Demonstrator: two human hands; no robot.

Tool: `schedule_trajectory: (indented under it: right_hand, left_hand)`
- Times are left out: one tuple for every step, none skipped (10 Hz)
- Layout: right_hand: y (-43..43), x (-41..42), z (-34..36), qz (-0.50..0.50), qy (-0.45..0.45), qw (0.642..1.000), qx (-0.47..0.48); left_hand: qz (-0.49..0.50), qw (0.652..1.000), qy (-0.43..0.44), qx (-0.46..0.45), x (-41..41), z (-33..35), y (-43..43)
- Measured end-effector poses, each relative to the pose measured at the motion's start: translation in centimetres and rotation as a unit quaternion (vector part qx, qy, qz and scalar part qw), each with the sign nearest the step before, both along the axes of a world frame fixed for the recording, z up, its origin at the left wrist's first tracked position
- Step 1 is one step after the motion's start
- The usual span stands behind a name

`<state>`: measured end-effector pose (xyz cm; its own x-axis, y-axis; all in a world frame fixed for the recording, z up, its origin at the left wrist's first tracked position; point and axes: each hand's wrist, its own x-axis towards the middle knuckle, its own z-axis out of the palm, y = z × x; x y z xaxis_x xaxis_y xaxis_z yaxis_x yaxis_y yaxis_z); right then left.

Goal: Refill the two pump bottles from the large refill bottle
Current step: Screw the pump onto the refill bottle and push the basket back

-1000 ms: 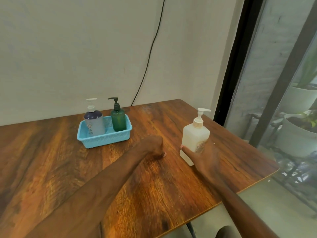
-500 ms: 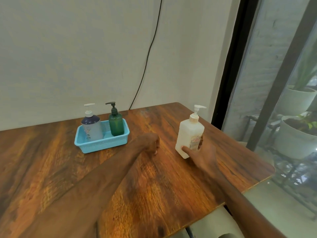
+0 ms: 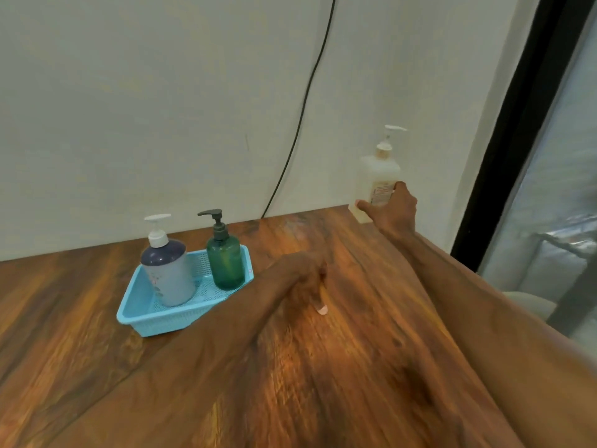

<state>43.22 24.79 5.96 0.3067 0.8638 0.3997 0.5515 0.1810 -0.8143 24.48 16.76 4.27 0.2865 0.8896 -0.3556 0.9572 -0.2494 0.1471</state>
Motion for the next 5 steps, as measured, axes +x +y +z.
schedule_trajectory:
  right_hand:
    - [3.5,-0.4,-1.8,-0.001,-0.016,1.0,-0.014]
    - [5.5,-0.4,-4.5,0.003,-0.028,0.999,-0.04]
    - [6.2,-0.2,-6.8,0.008,-0.04,0.998,-0.052]
    - [6.5,-0.4,-7.7,0.007,-0.041,0.998,-0.037]
    - [6.2,-0.4,-7.6,0.018,-0.025,0.998,-0.047]
  left_hand:
    - [-0.007,1.0,0.014,0.01,0.3,-0.3,1.1]
    - [-0.001,1.0,0.023,0.004,0.5,-0.8,2.0]
    - [0.006,0.999,0.032,0.002,0.3,-1.4,2.5]
    - [0.018,1.0,0.022,0.003,0.2,-1.7,2.6]
    - [0.039,0.999,0.006,-0.011,0.1,-1.8,2.3]
